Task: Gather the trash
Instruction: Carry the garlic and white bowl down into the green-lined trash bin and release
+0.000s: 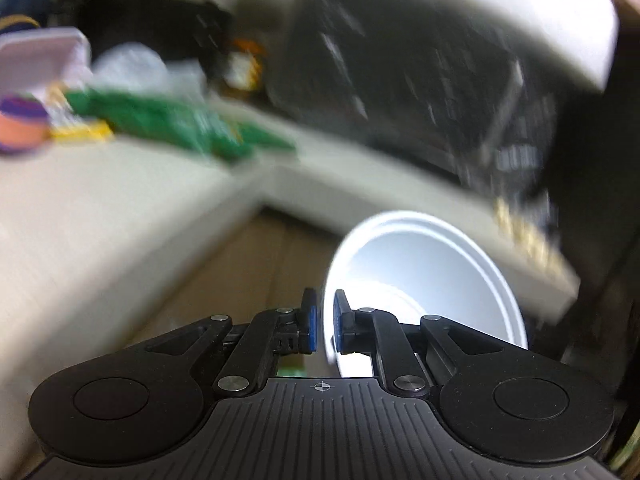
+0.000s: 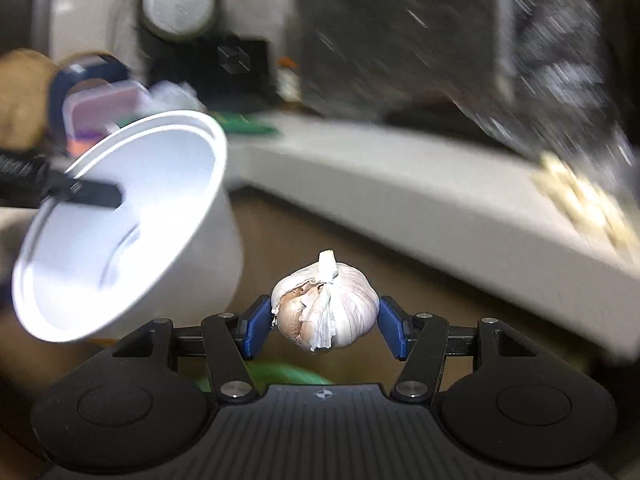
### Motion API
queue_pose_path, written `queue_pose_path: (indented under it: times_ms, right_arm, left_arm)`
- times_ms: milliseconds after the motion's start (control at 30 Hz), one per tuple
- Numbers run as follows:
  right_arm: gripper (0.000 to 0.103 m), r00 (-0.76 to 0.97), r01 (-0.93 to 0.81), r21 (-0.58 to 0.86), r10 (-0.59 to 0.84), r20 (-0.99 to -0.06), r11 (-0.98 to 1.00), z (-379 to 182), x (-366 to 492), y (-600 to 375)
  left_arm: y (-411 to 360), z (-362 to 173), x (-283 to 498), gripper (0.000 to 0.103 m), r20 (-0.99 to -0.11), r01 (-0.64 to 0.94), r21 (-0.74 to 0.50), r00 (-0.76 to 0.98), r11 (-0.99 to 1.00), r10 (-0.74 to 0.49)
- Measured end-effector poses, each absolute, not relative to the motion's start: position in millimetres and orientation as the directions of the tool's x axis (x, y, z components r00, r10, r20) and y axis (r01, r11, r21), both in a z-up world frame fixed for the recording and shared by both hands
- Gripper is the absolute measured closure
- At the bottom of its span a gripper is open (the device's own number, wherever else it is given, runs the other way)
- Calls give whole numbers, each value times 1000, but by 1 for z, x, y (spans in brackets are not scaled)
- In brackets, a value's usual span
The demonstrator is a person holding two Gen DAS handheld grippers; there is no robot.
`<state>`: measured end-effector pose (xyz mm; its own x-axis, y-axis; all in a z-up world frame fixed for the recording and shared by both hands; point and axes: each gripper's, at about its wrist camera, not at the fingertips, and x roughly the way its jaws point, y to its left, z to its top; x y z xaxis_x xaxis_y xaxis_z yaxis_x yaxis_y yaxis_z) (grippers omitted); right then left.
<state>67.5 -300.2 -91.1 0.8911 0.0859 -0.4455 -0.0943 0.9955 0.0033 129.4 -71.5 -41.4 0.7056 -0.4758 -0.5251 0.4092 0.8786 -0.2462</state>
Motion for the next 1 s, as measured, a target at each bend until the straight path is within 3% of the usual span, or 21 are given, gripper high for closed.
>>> queue_pose_path:
  times_ms: [233,267,433,833,1000]
  right_arm:
    - [46,812,9,32,11,-584,999,-169,65,-332]
    - [46,802,12,47,19,-597,999,-176,67,-334]
    - [46,769,24,83,34,-638,996,-207,73,-343]
    - [46,676,63,72,11,-737,995,-260,103,-347]
    - [46,640,15,72,46,-767,997,-272,110,-331]
  left_arm:
    - [-89,-184,155,93,-756,338,-256,514,906,-405]
    - [-89,-200,159,89,-777,323,-239,503,916,-380]
    - [-90,-270,187,91,-851,244,-170,452,955,-267]
    - [-131,-402,241,84,-948,188,-215,194,958,-251]
    - [-105,-407,240,84,-924,85,-332,168,939,-342]
